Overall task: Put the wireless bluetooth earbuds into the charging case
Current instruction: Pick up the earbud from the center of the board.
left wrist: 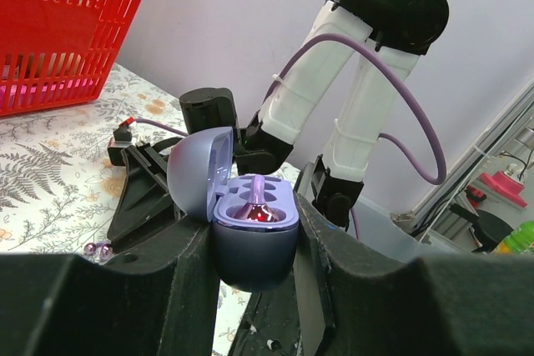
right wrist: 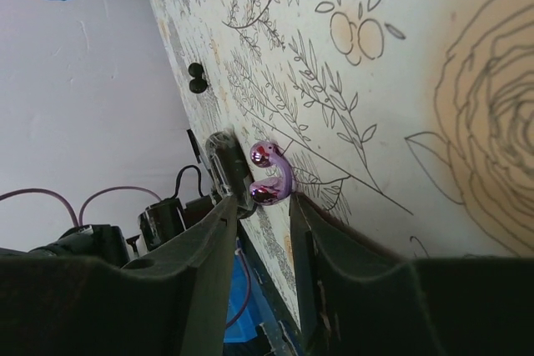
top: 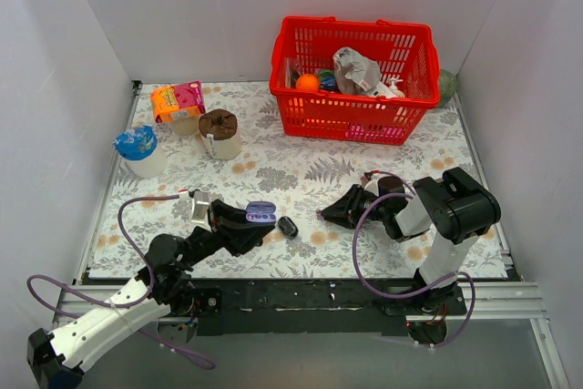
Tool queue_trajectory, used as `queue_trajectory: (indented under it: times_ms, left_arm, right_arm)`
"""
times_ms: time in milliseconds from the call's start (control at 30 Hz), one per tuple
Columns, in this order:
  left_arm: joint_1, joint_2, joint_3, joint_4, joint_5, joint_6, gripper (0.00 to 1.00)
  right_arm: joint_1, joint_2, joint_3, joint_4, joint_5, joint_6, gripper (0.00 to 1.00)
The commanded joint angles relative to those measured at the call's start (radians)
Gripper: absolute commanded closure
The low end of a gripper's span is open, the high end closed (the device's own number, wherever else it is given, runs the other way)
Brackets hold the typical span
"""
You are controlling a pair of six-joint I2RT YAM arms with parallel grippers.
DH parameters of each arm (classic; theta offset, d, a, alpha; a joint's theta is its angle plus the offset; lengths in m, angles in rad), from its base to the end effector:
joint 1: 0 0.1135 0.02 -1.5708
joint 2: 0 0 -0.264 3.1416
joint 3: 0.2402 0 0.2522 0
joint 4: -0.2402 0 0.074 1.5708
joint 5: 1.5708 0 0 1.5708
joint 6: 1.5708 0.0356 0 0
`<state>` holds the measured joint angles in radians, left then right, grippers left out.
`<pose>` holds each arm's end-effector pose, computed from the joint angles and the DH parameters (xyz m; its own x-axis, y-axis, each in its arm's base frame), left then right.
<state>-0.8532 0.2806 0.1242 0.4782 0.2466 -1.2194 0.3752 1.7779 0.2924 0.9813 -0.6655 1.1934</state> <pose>0.0728 -0.0966 0.2420 -0.7573 -0.5169 -0.3990 0.4992 -0.0643 -0.8641 0.2192 0.1100 0.0836 -0.9012 0.4310 -0.0453 0.1263 0.3613 0.9239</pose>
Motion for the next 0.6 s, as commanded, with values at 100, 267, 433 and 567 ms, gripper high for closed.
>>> queue_trajectory:
  times_ms: [100,267,433,567]
  left_arm:
    - [0.000,0.003,0.020,0.003,-0.003,0.020,1.00]
    - [-0.001,0.002,0.015,0.007,-0.001,0.020,1.00]
    - [-0.001,-0.004,0.014,0.002,-0.003,0.021,1.00]
    - [-0.001,-0.011,0.011,0.003,-0.003,0.023,1.00]
  right_arm:
    - [0.005,0.038,0.011,-0.179,0.124,-0.043,0.61]
    - [0.004,0.040,0.040,-0.228,0.130,-0.061,0.64]
    - [0.005,0.040,0.063,-0.289,0.135,-0.092,0.66]
    - [0.005,0.034,0.071,-0.323,0.133,-0.120,0.71]
